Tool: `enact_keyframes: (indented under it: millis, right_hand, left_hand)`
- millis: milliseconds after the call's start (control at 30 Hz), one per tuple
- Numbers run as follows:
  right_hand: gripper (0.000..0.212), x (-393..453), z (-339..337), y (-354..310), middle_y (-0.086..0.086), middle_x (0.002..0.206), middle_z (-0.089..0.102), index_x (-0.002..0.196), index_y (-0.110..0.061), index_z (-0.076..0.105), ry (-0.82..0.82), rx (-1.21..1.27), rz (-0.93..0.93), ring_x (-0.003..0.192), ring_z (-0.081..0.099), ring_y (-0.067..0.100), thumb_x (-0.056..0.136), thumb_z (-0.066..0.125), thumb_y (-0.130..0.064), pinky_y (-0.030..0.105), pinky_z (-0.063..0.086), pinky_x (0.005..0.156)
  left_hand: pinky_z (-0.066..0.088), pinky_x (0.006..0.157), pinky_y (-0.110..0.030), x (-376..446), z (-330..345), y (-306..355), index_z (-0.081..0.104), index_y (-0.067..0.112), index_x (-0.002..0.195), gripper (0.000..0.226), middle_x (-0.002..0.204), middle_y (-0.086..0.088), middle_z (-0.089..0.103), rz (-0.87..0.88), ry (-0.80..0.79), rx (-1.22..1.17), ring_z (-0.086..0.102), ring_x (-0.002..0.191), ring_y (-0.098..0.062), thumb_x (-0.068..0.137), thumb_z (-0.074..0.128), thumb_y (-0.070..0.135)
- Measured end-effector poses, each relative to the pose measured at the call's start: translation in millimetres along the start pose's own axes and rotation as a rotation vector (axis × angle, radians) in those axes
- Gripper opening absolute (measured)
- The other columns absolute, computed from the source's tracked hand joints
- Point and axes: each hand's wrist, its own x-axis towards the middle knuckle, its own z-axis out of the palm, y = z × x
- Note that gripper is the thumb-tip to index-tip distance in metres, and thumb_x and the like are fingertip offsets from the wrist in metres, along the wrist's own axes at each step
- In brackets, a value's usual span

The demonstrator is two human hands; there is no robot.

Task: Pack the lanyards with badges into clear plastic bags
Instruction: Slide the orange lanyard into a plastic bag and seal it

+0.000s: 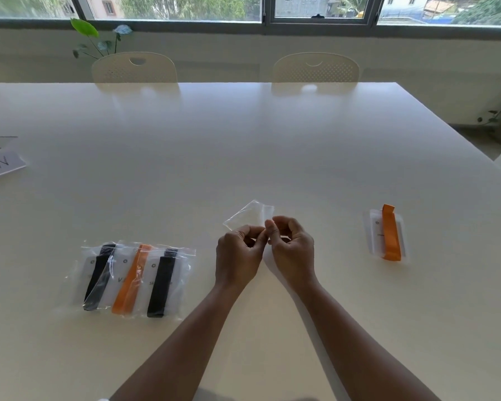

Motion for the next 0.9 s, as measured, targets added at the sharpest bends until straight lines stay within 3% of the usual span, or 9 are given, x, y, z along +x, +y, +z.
enact_keyframes:
  millis: [167,367,500,633,767,900]
  right_hand:
    - [0.004,-1.4,-2.9,-3.1,-0.002,0.081,0.070,0.088,-0.021,0.067,0.029,0.008,0.018,0.070,0.066,0.008,0.091,0.065,-0.019,0.010,0.047,0.062]
    - [0.008,-0.7,-3.2,-1.7,0.007,0.082,0.070,0.087,-0.022,0.064,0.061,0.041,0.063,0.075,0.068,0.021,0.091,0.064,-0.015,0.017,0.052,0.064]
    - [0.012,-1.5,-2.3,-0.5,0.000,0.075,0.067,0.087,-0.010,0.056,0.110,-0.012,0.016,0.065,0.064,0.007,0.086,0.068,-0.008,0.015,0.049,0.059]
    - [0.016,-3.8,0.1,1.6,-0.006,0.076,0.068,0.082,-0.018,0.057,0.051,-0.126,-0.080,0.067,0.067,0.002,0.085,0.067,-0.007,0.013,0.050,0.059]
    - [0.015,-6.0,1.3,2.8,-0.008,0.086,0.070,0.094,-0.019,0.069,-0.021,-0.214,-0.153,0.071,0.066,-0.001,0.087,0.064,-0.006,0.008,0.048,0.061]
    - [0.021,-6.5,3.0,4.6,-0.002,0.096,0.072,0.106,-0.017,0.071,-0.036,-0.280,-0.167,0.075,0.067,0.005,0.088,0.062,-0.010,0.014,0.053,0.068]
  left_hand:
    - [0.053,0.060,-0.018,0.3,0.0,1.5,0.077,0.025,0.086,0.016,0.070,0.015,0.072,-0.016,-0.034,0.017,0.067,0.064,0.002,0.086,0.074,0.040]
    - [0.054,0.060,-0.017,-0.1,-0.6,1.5,0.075,0.028,0.084,0.009,0.073,0.017,0.072,-0.017,-0.019,-0.029,0.067,0.067,0.002,0.084,0.076,0.037]
    - [0.053,0.058,-0.016,-0.3,-0.1,0.4,0.075,0.026,0.089,0.006,0.074,0.013,0.072,-0.002,0.024,-0.048,0.068,0.067,0.001,0.086,0.075,0.031]
    - [0.053,0.058,-0.015,-2.0,0.1,-0.5,0.073,0.026,0.091,0.006,0.080,0.013,0.072,0.061,0.043,-0.042,0.068,0.070,0.001,0.088,0.073,0.030]
    - [0.054,0.060,-0.018,-1.6,0.5,-1.5,0.074,0.026,0.089,0.008,0.082,0.012,0.072,0.069,0.071,-0.039,0.068,0.070,0.000,0.088,0.073,0.034]
    - [0.057,0.061,-0.025,-2.8,0.6,-2.6,0.074,0.026,0.089,0.008,0.083,0.011,0.072,0.087,0.095,-0.027,0.068,0.068,-0.001,0.087,0.073,0.034]
